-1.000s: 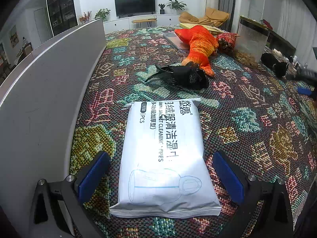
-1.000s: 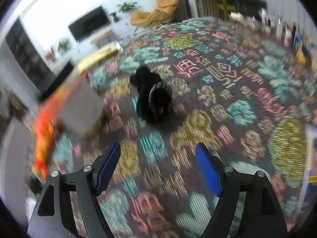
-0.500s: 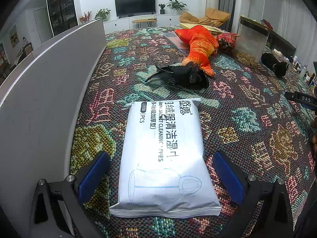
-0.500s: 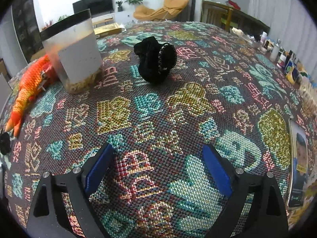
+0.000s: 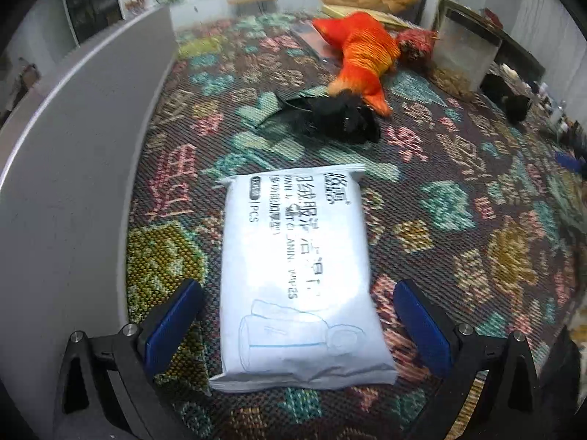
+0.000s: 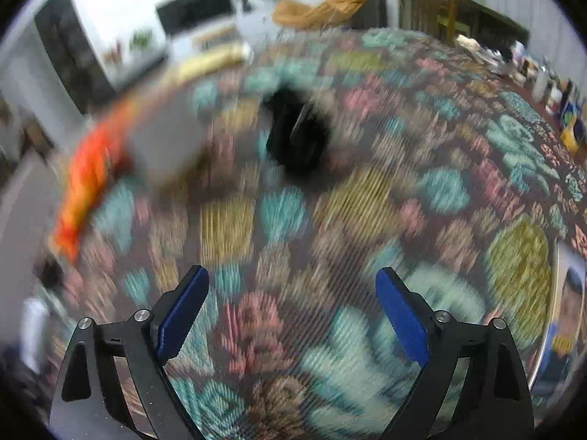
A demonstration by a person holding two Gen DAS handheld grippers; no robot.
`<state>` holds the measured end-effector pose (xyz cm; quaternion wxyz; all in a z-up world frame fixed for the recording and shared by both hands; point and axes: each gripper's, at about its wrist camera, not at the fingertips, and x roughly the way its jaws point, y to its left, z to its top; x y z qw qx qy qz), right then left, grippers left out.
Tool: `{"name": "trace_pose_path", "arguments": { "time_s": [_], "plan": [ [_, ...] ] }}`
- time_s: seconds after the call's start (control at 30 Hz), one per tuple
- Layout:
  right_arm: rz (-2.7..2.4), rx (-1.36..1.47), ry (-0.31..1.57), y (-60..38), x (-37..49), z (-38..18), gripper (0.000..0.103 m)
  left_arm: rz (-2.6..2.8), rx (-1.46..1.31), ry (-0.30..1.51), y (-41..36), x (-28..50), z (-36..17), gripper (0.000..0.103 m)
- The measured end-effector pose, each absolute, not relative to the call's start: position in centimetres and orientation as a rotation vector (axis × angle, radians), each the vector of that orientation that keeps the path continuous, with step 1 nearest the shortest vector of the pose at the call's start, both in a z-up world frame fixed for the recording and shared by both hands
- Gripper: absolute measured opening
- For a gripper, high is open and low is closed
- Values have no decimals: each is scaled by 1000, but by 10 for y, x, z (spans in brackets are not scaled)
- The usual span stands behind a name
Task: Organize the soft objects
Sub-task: 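Grasp wipes pack with left tool while right tool grasps black hat, carry to box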
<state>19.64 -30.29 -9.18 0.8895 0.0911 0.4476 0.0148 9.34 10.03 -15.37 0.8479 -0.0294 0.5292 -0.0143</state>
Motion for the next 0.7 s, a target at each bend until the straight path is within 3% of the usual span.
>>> {"name": "trace_pose_path", "arguments": {
  "time_s": [0.13,0.23,0.27,0.3,0.33,0.37,0.4,0.43,0.47,0.7],
  "plan": [
    [53,123,971,-306,261,-69,94,-89,-117,1153,94,93,-151,103],
    [63,-3,1094,-283,308,-93,92,-91,-90,1177,88,94,-153,103],
    [65,-31,1124,-279,314,-103,86,-88,-74,1183,86,94,-154,103],
    [67,-58,1165,-275,317,-114,74,-85,-59,1188,84,95,-155,103],
    [68,-79,1213,-272,321,-126,36,-80,-46,1189,82,95,-156,103],
    [62,-68,1165,-274,319,-122,31,-76,-27,1188,79,96,-157,102],
    [38,-54,1147,-278,317,-119,31,-70,-6,1176,77,97,-158,99],
    [32,-33,1131,-281,313,-116,30,-50,17,1141,77,97,-155,84],
    [24,-9,1103,-286,307,-109,30,-54,2,1106,80,97,-151,62],
    [97,15,927,-274,238,-27,30,-162,-305,1016,105,89,-113,61]
  ]
}}
